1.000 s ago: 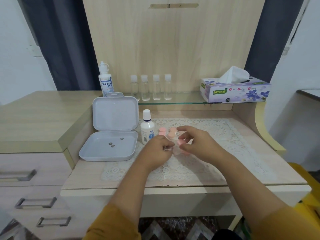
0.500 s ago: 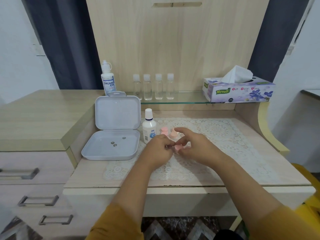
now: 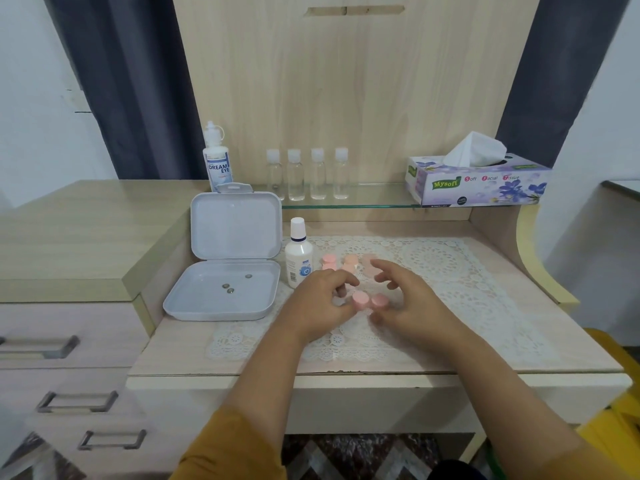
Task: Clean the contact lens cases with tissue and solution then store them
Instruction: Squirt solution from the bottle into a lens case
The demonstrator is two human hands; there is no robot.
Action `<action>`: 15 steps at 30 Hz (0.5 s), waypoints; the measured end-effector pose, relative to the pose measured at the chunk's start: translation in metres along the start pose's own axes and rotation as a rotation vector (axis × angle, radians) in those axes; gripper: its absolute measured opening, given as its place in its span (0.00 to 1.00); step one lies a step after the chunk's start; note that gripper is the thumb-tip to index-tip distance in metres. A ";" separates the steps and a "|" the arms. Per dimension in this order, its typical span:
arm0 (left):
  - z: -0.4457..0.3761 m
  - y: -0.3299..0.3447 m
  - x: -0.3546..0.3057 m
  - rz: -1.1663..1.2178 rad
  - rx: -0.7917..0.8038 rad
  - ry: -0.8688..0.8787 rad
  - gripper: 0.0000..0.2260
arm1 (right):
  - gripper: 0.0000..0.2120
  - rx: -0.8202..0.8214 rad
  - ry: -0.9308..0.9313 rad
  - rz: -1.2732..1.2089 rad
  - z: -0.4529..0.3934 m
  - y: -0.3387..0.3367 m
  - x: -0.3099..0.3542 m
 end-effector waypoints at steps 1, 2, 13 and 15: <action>0.000 0.000 -0.001 -0.004 0.003 0.010 0.14 | 0.32 -0.013 0.011 -0.004 0.002 -0.001 -0.003; 0.001 0.001 -0.002 -0.008 0.008 0.020 0.14 | 0.32 -0.026 0.020 -0.010 0.004 -0.001 -0.007; -0.002 0.003 -0.001 -0.046 -0.031 0.033 0.12 | 0.21 -0.071 0.046 -0.108 0.008 0.000 -0.012; -0.003 0.003 0.001 -0.047 -0.027 0.013 0.11 | 0.21 -0.075 0.050 -0.114 0.008 0.000 -0.014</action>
Point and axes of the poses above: each hand's wrist, its own z-axis away from the middle knuckle, its own y-axis out of the palm, x = y × z, the point moved 8 cm from there along -z, towards the middle knuckle, and after that the axes turned 8 degrees about -y, right-handed, at the moved point
